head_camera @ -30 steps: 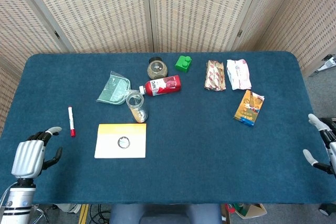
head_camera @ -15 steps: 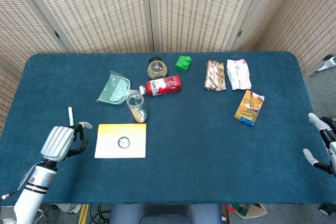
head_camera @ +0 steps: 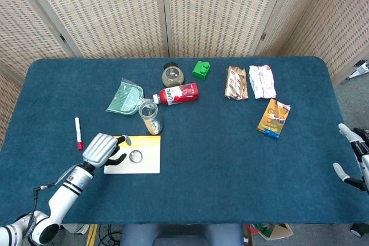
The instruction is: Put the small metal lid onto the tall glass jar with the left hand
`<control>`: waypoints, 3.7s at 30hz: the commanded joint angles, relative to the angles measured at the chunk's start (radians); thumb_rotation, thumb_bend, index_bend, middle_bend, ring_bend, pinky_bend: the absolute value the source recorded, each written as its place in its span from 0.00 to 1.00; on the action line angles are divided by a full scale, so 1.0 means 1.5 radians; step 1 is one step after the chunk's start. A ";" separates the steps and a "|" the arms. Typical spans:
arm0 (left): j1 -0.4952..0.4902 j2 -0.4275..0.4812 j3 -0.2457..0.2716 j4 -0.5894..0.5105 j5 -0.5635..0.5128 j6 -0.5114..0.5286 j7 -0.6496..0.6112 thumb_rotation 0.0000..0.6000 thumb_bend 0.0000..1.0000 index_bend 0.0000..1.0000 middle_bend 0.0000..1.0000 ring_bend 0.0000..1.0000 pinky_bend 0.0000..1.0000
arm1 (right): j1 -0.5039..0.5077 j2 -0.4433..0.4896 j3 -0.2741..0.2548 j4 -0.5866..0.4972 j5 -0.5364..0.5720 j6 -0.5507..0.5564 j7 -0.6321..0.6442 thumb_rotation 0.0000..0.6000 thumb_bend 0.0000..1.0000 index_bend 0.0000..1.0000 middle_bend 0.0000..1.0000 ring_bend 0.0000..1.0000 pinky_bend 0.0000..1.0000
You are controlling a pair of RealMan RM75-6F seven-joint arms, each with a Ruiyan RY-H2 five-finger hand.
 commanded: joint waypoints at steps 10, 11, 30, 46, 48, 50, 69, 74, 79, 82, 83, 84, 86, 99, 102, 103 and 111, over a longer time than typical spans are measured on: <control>-0.038 -0.072 0.020 0.059 -0.014 -0.029 0.039 1.00 0.36 0.46 1.00 1.00 1.00 | -0.002 0.000 -0.002 0.004 0.004 -0.003 0.003 1.00 0.30 0.02 0.20 0.08 0.23; -0.041 -0.079 0.021 0.065 -0.015 -0.030 0.042 1.00 0.36 0.46 1.00 1.00 1.00 | -0.003 0.000 -0.002 0.006 0.004 -0.002 0.004 1.00 0.30 0.02 0.20 0.08 0.23; -0.062 -0.126 0.026 0.128 -0.061 -0.047 0.069 1.00 0.36 0.55 1.00 1.00 1.00 | -0.006 -0.005 -0.002 0.023 0.007 -0.001 0.020 1.00 0.31 0.02 0.20 0.08 0.23; -0.061 -0.126 0.035 0.136 -0.064 -0.041 0.052 1.00 0.50 0.61 1.00 1.00 1.00 | -0.009 -0.004 -0.003 0.020 0.007 0.002 0.017 1.00 0.31 0.02 0.20 0.08 0.23; -0.062 -0.126 0.036 0.136 -0.064 -0.039 0.051 1.00 0.51 0.61 1.00 1.00 1.00 | -0.010 -0.004 -0.003 0.019 0.007 0.002 0.017 1.00 0.31 0.02 0.20 0.08 0.23; -0.061 -0.125 0.036 0.133 -0.063 -0.037 0.048 1.00 0.54 0.62 1.00 1.00 1.00 | -0.011 -0.003 -0.003 0.018 0.007 0.003 0.017 1.00 0.31 0.02 0.20 0.08 0.23; -0.053 0.045 -0.027 -0.080 -0.061 0.049 0.067 1.00 0.55 0.62 1.00 1.00 1.00 | -0.008 -0.008 -0.002 0.022 0.004 0.001 0.020 1.00 0.31 0.02 0.20 0.08 0.23; -0.069 0.079 -0.051 -0.101 -0.071 0.047 0.087 1.00 0.55 0.62 1.00 1.00 1.00 | -0.008 -0.008 -0.001 0.019 0.002 0.004 0.018 1.00 0.31 0.02 0.20 0.08 0.23; -0.094 0.095 -0.084 -0.116 -0.101 0.030 0.085 1.00 0.55 0.62 1.00 1.00 1.00 | -0.008 -0.005 -0.001 0.014 0.002 0.005 0.015 1.00 0.30 0.02 0.20 0.08 0.23; -0.113 0.095 -0.102 -0.112 -0.115 0.024 0.090 1.00 0.55 0.62 1.00 1.00 1.00 | -0.009 -0.004 -0.002 0.012 0.001 0.006 0.013 1.00 0.31 0.02 0.20 0.08 0.23; -0.118 0.094 -0.107 -0.111 -0.119 0.022 0.092 1.00 0.55 0.62 1.00 1.00 1.00 | -0.010 -0.004 -0.002 0.012 0.001 0.006 0.013 1.00 0.31 0.02 0.20 0.08 0.23; -0.125 0.094 -0.112 -0.109 -0.124 0.019 0.096 1.00 0.55 0.62 1.00 1.00 1.00 | -0.011 -0.004 -0.002 0.011 0.001 0.007 0.012 1.00 0.31 0.02 0.20 0.08 0.23; -0.139 0.092 -0.121 -0.106 -0.133 0.014 0.105 1.00 0.55 0.62 1.00 1.00 1.00 | -0.011 -0.003 -0.003 0.010 0.001 0.008 0.011 1.00 0.30 0.02 0.20 0.08 0.23; -0.225 0.048 -0.141 -0.053 -0.226 -0.037 0.167 1.00 0.55 0.61 1.00 1.00 1.00 | -0.020 0.007 -0.003 0.008 0.007 0.017 0.011 1.00 0.30 0.02 0.20 0.08 0.23; -0.239 0.037 -0.138 -0.033 -0.245 -0.043 0.183 1.00 0.55 0.61 1.00 1.00 1.00 | -0.022 0.008 -0.002 0.010 0.010 0.018 0.014 1.00 0.31 0.02 0.20 0.08 0.23; -0.242 0.034 -0.137 -0.028 -0.250 -0.043 0.185 1.00 0.55 0.61 1.00 1.00 1.00 | -0.023 0.008 -0.003 0.011 0.010 0.018 0.015 1.00 0.31 0.02 0.20 0.08 0.23; -0.261 0.019 -0.131 0.005 -0.285 -0.043 0.202 1.00 0.54 0.61 1.00 1.00 1.00 | -0.022 0.005 -0.003 0.017 0.011 0.013 0.018 1.00 0.30 0.02 0.20 0.08 0.23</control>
